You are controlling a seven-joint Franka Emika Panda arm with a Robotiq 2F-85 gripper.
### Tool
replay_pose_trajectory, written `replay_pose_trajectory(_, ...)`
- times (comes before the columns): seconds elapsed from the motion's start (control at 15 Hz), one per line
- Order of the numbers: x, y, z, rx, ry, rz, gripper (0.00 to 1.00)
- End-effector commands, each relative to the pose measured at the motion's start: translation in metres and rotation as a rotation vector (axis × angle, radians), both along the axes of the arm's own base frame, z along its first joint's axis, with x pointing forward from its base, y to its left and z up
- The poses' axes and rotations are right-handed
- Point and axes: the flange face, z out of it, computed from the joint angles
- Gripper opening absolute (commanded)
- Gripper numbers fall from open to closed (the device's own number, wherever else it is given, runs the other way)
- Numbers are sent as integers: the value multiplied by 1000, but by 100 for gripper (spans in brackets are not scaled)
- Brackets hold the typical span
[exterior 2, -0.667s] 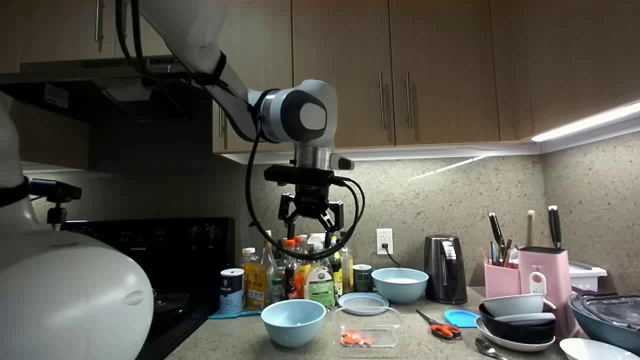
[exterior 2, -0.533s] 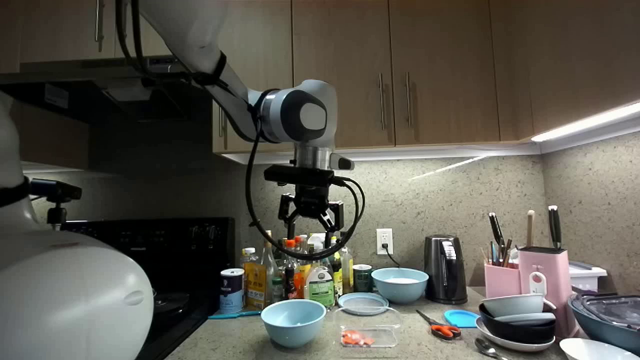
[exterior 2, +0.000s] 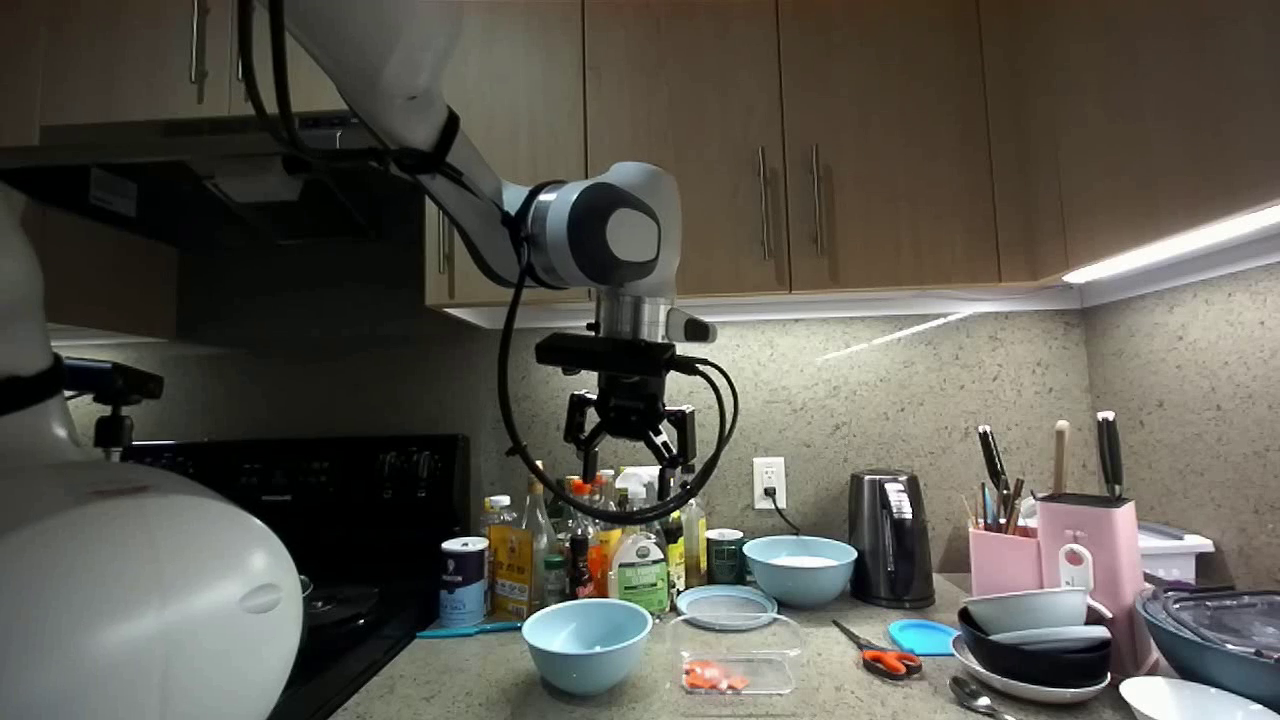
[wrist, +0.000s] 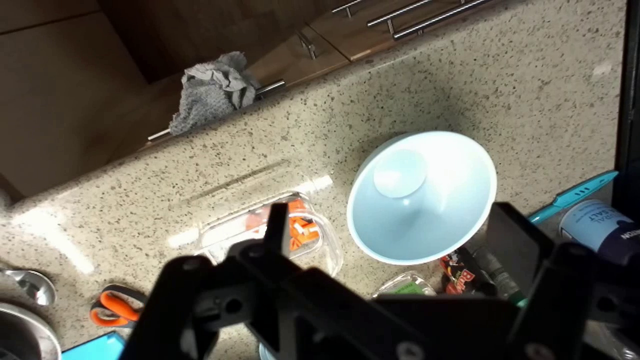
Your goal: Pick up the colorless bowl and pour some of its contents into the blue bowl
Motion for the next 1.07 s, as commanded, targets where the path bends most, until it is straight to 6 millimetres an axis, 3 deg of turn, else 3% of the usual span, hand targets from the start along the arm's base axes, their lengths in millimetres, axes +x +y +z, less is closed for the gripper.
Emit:
replay_pose_trajectory(0.0, 21, -29, -14, -46, -10, -39, 100)
replay_pose_trajectory(0.33, 47, -60, -39, -96, 0, -28, 100)
replay_pose_trajectory(0.47, 52, -62, -44, -90, 13, -25, 100)
replay_pose_trajectory(0.53, 44, -58, -41, -77, 19, -55, 100)
replay_pose_trajectory(1.0, 59, -65, -48, -98, 16, -74, 100)
